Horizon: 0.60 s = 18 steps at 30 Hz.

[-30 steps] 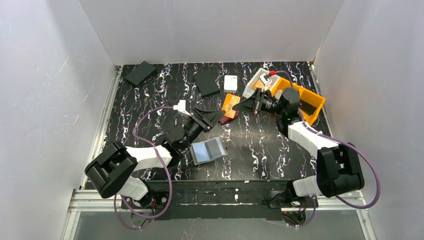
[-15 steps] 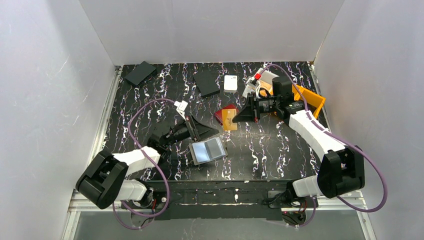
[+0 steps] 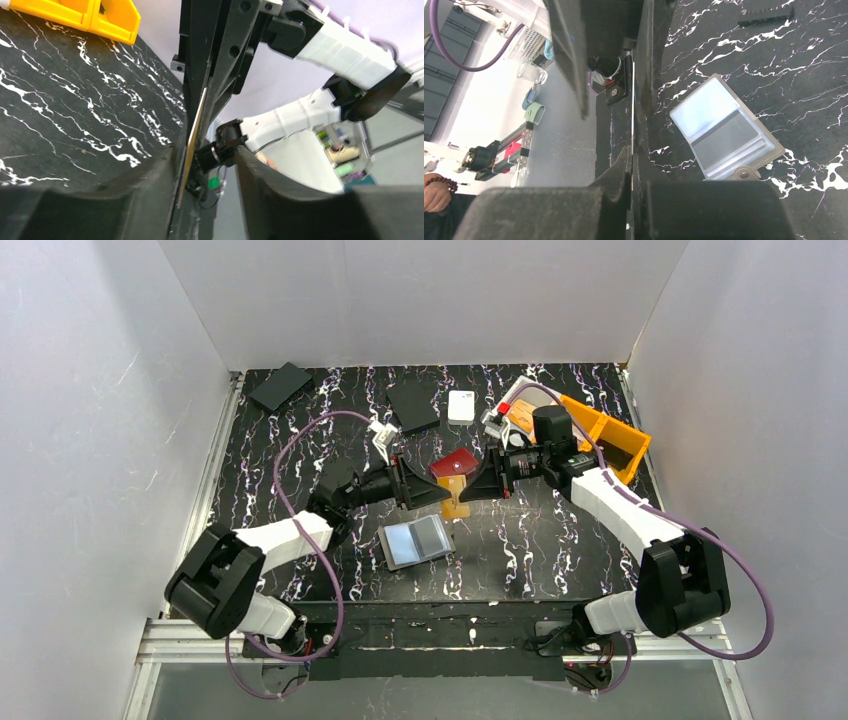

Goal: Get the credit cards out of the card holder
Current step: Remove the credit card from the card holder.

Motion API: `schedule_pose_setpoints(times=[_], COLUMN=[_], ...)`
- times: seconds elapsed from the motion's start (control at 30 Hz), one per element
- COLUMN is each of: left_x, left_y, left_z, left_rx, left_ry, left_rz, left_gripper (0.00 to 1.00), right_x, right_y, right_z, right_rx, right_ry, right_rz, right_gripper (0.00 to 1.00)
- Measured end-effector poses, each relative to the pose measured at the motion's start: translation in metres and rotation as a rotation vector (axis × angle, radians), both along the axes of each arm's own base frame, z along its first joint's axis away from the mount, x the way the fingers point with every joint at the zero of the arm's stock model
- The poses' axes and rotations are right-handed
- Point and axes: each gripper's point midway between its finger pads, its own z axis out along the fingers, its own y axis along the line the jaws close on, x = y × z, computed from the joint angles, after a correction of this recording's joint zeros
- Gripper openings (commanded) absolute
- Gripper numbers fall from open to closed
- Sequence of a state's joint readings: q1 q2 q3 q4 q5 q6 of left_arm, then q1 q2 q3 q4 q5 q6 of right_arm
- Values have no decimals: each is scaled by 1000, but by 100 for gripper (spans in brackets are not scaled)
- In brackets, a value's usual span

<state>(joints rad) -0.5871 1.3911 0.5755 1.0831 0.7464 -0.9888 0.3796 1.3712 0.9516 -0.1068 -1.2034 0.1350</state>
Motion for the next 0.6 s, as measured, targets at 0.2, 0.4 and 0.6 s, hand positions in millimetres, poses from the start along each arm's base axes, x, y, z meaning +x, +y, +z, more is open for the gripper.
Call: schedule_pose_setpoints(times=[0.2, 0.4, 0.6], left_x=[2, 2, 2], left_y=[-10, -7, 4], left_z=[-11, -7, -3], left_rx=[13, -17, -62], left_ry=[37, 38, 30], left_rz=[-42, -7, 77], left_gripper=[0, 0, 0], right_x=[-1, 1, -3], right_y=[1, 1, 1], right_z=[1, 0, 0], right_rx=[4, -3, 20], right_ry=[5, 5, 63], right_rz=[5, -20, -42], right_gripper=[33, 50, 46])
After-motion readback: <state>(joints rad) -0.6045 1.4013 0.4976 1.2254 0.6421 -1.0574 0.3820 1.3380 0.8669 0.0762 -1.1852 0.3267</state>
